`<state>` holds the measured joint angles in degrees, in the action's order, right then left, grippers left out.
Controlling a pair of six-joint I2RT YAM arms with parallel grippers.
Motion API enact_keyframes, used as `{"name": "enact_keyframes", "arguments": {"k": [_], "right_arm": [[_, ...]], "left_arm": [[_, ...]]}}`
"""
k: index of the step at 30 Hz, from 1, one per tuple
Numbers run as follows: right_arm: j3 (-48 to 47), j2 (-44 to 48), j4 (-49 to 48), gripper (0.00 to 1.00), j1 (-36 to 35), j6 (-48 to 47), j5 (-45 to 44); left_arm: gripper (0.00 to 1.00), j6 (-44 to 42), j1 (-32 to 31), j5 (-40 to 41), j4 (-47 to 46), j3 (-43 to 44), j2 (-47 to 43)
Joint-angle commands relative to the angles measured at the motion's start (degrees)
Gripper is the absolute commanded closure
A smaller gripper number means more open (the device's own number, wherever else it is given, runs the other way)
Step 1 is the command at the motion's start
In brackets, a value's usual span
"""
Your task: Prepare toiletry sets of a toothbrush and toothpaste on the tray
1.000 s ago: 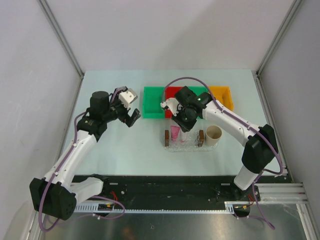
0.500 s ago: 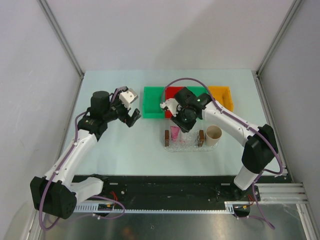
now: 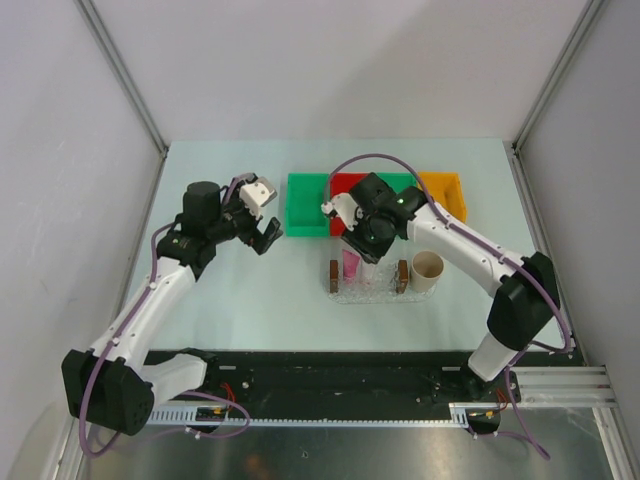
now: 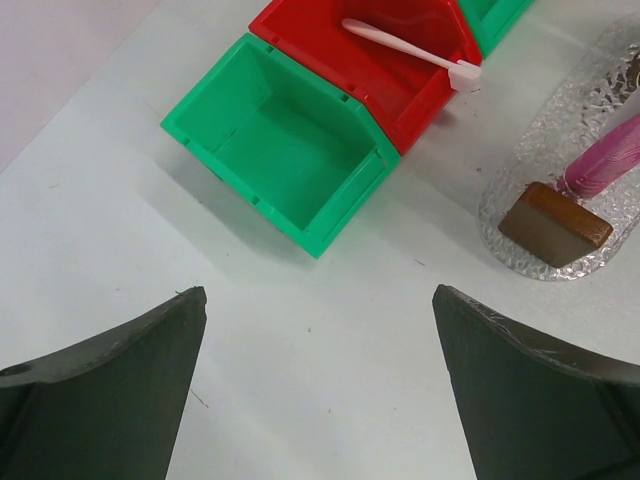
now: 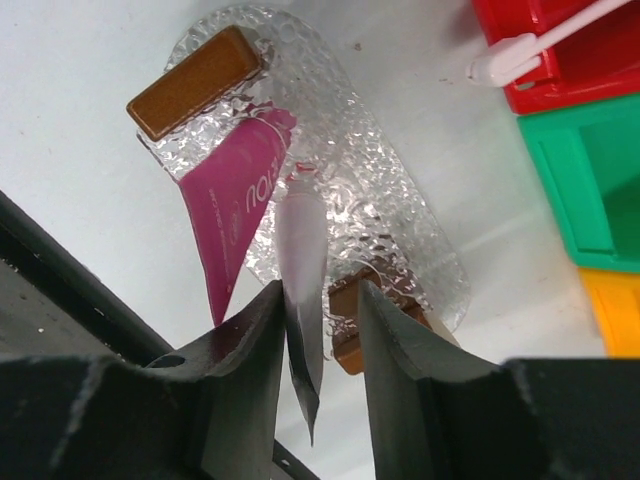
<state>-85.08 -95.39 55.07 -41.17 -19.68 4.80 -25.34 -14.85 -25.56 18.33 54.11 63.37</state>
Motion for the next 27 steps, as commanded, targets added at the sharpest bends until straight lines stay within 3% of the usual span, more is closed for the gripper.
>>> {"name": "enact_keyframes", "arguments": {"k": [1,9,16,27], "right_arm": [[-2.98,5.04,-1.1,0.59,-0.05,0.7,-4.09],[-8.95,8.47,-2.24,0.49,6.18,2.19,-2.25],[-15.45,5.58,-4.35,0.49,9.44,4.91,-2.16],[-30.49,-13.21,-8.13,0.53,10.23,13.79,-4.71]], "left_arm": [[0.0,1.7,0.44,-1.33,-1.01,0.21,0.17],[0.0,2.05,0.44,-1.42,-1.19,1.18,0.26],[0.0,3.02,0.44,-1.33,-1.8,1.79,0.7],[0.01,4.86,0.44,0.95,-4.79,-0.49,0.26]]}}
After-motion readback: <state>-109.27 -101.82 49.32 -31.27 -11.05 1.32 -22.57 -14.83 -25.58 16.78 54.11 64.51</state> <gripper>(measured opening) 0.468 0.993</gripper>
